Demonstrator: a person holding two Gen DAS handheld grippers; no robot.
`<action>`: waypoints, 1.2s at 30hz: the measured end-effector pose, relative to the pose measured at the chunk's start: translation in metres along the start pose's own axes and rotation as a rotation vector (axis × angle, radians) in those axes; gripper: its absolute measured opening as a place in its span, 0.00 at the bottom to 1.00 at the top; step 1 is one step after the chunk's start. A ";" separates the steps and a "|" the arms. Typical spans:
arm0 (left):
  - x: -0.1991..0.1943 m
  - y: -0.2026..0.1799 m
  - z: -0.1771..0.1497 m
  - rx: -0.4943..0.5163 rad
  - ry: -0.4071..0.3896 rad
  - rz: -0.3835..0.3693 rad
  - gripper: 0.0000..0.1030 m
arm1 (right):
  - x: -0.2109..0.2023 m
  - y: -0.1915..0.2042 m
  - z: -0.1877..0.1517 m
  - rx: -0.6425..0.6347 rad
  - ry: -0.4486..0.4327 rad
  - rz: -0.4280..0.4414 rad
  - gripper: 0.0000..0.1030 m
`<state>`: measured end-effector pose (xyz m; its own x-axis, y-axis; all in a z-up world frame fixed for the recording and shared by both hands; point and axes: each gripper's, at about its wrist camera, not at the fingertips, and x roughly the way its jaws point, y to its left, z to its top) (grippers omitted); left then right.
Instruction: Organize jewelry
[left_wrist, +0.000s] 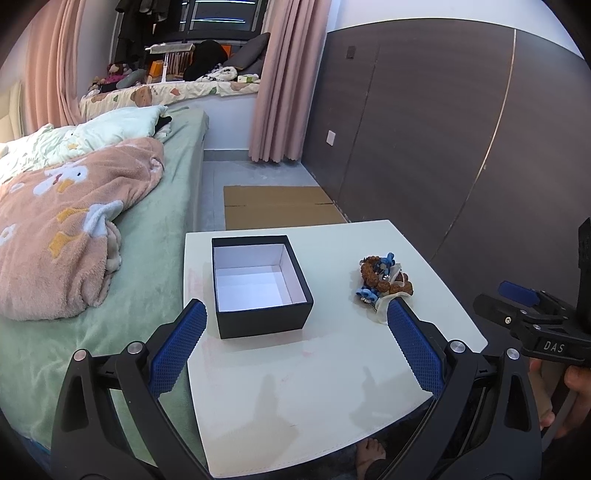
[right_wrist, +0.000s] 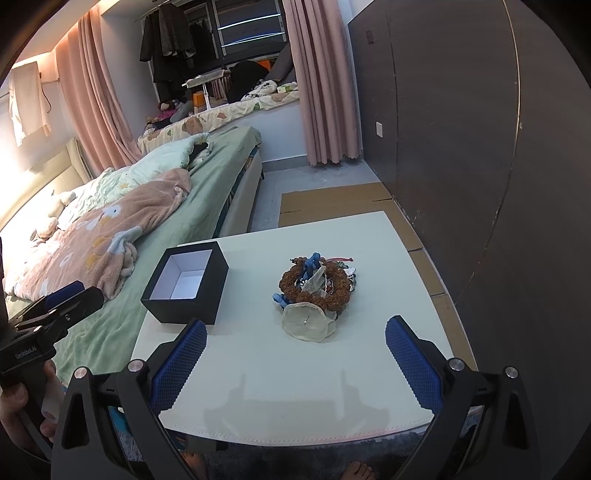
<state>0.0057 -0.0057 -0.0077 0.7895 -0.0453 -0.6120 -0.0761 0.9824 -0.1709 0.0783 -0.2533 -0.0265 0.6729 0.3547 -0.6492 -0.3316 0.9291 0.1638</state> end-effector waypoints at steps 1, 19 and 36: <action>0.000 -0.001 0.000 -0.001 0.001 -0.003 0.95 | 0.000 0.001 0.000 -0.002 0.000 -0.002 0.92; -0.003 0.000 -0.001 0.004 -0.015 -0.016 0.95 | -0.005 -0.003 0.001 -0.002 -0.010 -0.017 0.92; -0.005 0.001 0.002 0.003 -0.022 -0.016 0.95 | -0.007 -0.002 0.002 -0.005 -0.021 -0.014 0.92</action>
<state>0.0023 -0.0042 -0.0033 0.8037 -0.0567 -0.5923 -0.0621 0.9820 -0.1783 0.0755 -0.2572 -0.0210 0.6912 0.3434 -0.6358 -0.3248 0.9336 0.1512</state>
